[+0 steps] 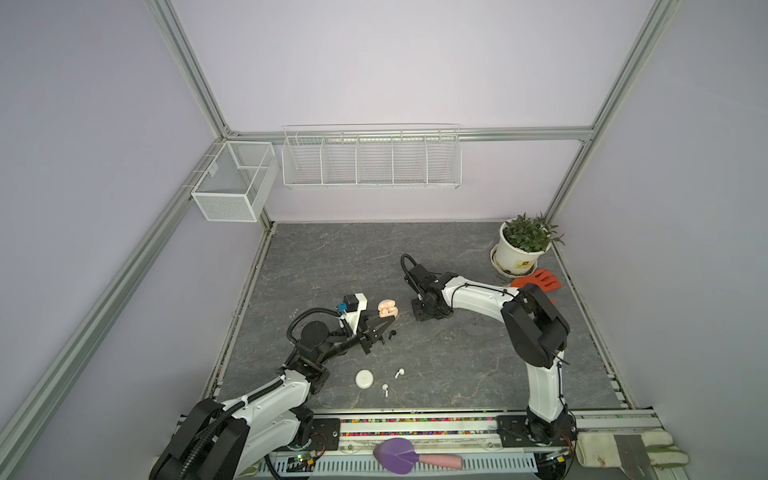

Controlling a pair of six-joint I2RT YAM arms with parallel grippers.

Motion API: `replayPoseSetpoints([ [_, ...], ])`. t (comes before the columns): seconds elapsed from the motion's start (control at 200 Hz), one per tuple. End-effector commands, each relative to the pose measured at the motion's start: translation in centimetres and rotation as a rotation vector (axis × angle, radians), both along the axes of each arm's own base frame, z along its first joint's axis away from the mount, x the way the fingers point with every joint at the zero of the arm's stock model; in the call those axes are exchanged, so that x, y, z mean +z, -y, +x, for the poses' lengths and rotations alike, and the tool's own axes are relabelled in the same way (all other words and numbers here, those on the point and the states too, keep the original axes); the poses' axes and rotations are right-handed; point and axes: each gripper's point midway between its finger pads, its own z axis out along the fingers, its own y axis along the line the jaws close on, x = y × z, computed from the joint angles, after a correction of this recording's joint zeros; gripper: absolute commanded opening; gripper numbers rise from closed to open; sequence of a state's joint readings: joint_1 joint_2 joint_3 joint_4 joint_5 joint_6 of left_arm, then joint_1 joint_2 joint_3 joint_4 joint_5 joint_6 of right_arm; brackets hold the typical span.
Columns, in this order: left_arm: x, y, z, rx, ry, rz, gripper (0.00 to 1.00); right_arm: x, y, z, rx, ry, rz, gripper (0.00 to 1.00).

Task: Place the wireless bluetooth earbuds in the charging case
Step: 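Hold the second pink earbud in the right gripper above the table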

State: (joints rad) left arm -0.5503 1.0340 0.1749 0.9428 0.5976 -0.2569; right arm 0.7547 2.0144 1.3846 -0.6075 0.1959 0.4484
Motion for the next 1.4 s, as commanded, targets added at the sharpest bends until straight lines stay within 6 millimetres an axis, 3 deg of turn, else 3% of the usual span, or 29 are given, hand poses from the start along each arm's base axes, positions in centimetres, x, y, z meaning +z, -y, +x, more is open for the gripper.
replayPoseSetpoints([
  [0.0,-0.1,-0.2,0.0,0.015,0.011,0.005,0.00,-1.6,0.9,-1.7,0.010,-0.076,-0.061,0.23],
  [0.29,0.1,-0.2,0.1,0.015,0.013,0.002,0.00,-1.7,1.1,-1.4,0.024,-0.071,-0.073,0.22],
  [0.62,0.3,-0.2,0.1,0.014,0.012,0.001,0.00,-1.1,0.9,-0.1,0.029,-0.043,-0.064,0.28],
  [1.149,0.1,-0.1,0.2,0.013,0.007,0.004,0.00,-2.0,1.0,-0.4,0.031,-0.066,-0.065,0.20],
  [1.394,0.0,0.2,0.2,-0.006,-0.008,0.004,0.00,-1.3,0.8,-0.1,0.045,-0.045,-0.055,0.18],
])
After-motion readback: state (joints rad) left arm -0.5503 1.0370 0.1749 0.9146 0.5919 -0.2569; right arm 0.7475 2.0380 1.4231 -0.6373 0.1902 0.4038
